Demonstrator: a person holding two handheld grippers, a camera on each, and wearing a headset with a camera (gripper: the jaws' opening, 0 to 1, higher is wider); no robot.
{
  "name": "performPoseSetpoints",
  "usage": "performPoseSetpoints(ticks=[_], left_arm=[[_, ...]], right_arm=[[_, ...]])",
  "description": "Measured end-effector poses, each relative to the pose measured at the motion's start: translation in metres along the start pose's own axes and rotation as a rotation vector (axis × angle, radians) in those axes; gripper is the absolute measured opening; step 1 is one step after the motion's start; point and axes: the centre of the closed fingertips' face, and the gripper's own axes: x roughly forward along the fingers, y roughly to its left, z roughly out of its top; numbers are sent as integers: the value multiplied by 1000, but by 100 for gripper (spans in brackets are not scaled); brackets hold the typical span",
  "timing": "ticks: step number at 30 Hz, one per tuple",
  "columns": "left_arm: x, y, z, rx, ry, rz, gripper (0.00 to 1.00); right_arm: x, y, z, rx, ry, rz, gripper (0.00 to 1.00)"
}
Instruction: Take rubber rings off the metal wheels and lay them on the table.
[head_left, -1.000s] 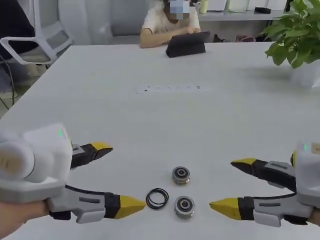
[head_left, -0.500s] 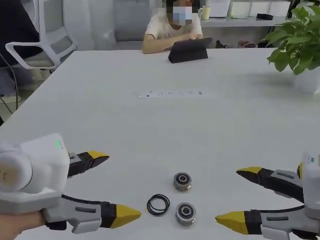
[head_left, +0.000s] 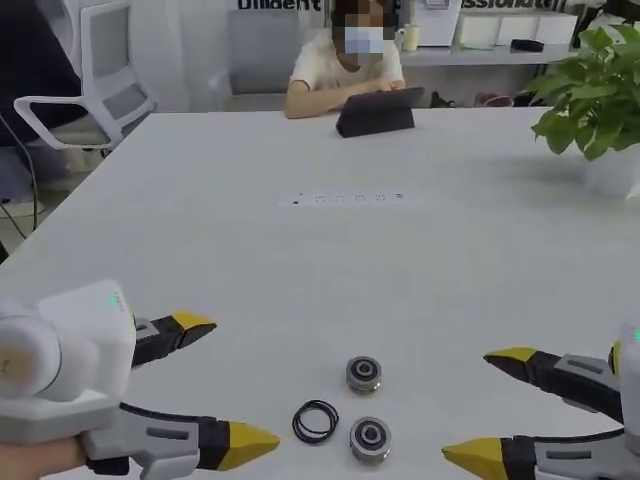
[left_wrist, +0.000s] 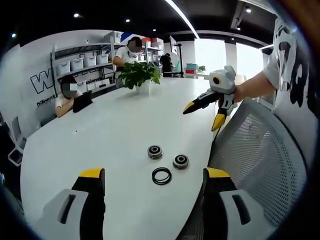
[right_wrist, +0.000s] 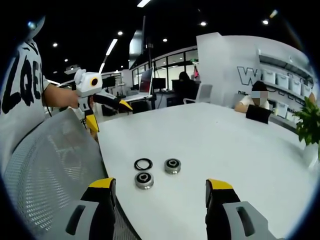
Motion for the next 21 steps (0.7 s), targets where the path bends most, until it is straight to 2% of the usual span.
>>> performPoseSetpoints(ticks=[21], left_arm=[[-6, 1, 3, 3, -9, 10, 78]], right_arm=[[-4, -2, 1, -19, -5, -12, 69]])
